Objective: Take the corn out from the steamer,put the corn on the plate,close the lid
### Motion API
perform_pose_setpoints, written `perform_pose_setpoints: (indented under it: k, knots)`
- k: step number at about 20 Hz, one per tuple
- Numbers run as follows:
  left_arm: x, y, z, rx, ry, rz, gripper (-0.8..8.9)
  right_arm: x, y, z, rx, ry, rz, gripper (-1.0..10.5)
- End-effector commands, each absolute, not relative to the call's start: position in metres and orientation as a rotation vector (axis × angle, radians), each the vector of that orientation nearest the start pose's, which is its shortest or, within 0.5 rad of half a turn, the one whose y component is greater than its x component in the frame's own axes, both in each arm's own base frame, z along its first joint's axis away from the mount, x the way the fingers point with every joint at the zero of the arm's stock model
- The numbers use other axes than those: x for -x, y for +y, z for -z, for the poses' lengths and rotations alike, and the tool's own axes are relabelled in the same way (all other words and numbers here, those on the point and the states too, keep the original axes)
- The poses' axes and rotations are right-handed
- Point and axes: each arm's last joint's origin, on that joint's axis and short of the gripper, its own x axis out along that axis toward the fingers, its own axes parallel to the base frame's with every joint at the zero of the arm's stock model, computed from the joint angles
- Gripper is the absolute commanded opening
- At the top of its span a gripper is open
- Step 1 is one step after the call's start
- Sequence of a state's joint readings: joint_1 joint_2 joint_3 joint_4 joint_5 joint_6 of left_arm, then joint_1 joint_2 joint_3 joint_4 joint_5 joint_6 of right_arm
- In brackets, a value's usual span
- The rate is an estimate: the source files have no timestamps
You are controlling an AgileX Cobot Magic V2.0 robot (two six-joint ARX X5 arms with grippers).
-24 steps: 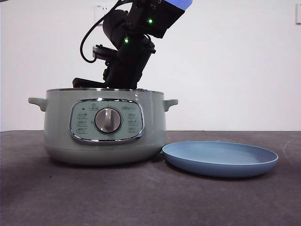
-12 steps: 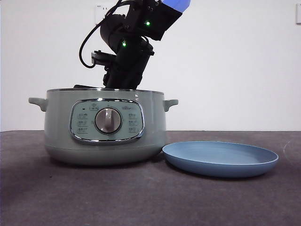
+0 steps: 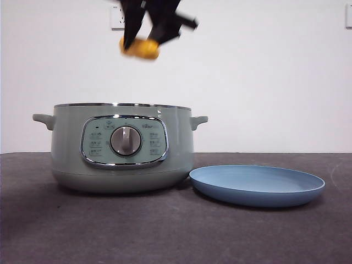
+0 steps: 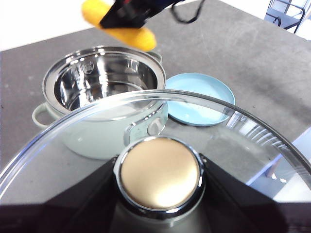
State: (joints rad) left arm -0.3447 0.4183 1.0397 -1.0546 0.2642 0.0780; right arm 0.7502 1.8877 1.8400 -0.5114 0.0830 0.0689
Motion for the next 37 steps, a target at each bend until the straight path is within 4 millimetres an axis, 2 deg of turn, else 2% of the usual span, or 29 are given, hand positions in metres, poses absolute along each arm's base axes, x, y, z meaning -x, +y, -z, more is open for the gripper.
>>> perform_pose_setpoints:
  k: [1, 3, 5, 7, 10, 13, 20, 23, 31, 34, 37]
  knots:
    - [-0.023, -0.017, -0.370, -0.090, 0.335, 0.623, -0.07, -0.302, 0.270, -0.374, 0.221, 0.543, -0.597, -0.1]
    - [-0.023, -0.017, -0.371, -0.090, 0.333, 0.623, -0.07, -0.287, 0.248, -0.394, 0.254, 0.557, -0.564, -0.1]
    - [-0.023, -0.017, -0.371, -0.090, 0.333, 0.623, -0.07, -0.280, 0.229, -0.404, 0.264, 0.586, -0.538, -0.1]
    - [-0.023, -0.017, -0.371, -0.090, 0.333, 0.623, -0.07, -0.279, 0.210, -0.404, 0.269, 0.626, -0.499, -0.1]
    - [-0.023, -0.017, -0.371, -0.089, 0.333, 0.623, -0.07, -0.280, 0.191, -0.388, 0.264, 0.682, -0.456, -0.1]
    - [-0.023, -0.017, -0.371, -0.089, 0.333, 0.623, -0.07, -0.280, 0.175, -0.358, 0.247, 0.721, -0.413, -0.1]
    - [-0.023, -0.017, -0.371, -0.089, 0.334, 0.623, -0.07, -0.287, 0.137, -0.245, 0.082, 0.816, -0.410, -0.1]
    - [-0.023, -0.017, -0.371, -0.089, 0.333, 0.623, -0.07, -0.286, 0.128, -0.210, 0.060, 0.832, -0.399, -0.1]
    - [-0.023, -0.017, -0.371, -0.089, 0.334, 0.622, -0.07, -0.308, 0.132, -0.151, 0.036, 0.897, -0.370, -0.1]
    - [-0.023, -0.016, -0.371, -0.089, 0.334, 0.620, -0.07, -0.309, 0.133, -0.140, 0.043, 0.928, -0.365, -0.1]
    - [-0.023, -0.016, -0.371, -0.089, 0.334, 0.619, -0.07, -0.309, 0.133, -0.140, 0.043, 0.930, -0.365, 0.1]
